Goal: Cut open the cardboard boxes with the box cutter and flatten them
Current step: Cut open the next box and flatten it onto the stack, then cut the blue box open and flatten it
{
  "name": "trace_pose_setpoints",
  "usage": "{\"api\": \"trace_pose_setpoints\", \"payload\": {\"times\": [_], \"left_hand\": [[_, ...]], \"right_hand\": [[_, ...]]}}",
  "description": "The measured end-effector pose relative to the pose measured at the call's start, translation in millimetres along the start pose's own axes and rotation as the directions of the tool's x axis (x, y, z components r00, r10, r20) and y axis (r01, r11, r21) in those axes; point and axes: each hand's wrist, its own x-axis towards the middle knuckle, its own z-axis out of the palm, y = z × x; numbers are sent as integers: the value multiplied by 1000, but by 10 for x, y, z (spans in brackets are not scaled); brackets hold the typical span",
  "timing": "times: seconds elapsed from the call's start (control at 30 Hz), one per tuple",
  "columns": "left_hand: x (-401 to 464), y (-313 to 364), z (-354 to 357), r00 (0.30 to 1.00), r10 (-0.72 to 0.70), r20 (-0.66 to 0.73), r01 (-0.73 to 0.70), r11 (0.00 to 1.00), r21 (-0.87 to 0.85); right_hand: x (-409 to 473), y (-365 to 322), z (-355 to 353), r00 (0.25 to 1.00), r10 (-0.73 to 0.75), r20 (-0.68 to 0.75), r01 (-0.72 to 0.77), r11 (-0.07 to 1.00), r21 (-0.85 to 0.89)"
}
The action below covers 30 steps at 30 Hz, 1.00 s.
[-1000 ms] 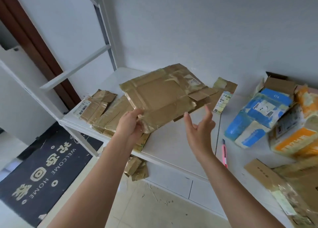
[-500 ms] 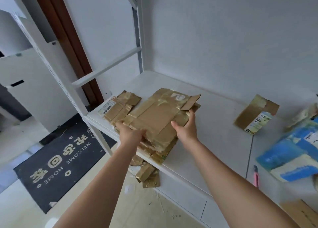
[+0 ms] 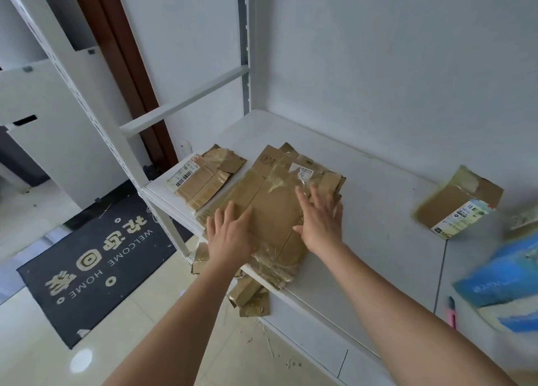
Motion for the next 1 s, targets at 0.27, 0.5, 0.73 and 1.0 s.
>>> {"api": "trace_pose_setpoints", "payload": {"times": [0.27,0.5,0.73,1.0], "left_hand": [[315,-165,-18,961,49,270,-41,999,-35],[86,34,-46,994,-17,110,13,999,37],[-96,493,-375,995,100,-19,-102,989,-107],[-302,2155,-210,915,399,57,-353,863,-362]], "right_hand": [[152,399,143,953,-61,298,45,997,60],[-13,89,13,959,30,282,-43,998,42],[-789,518,-550,978,65,199,-143,903,405],[-1678,1381,-1289,722,374,-583,-172,912,372]]}}
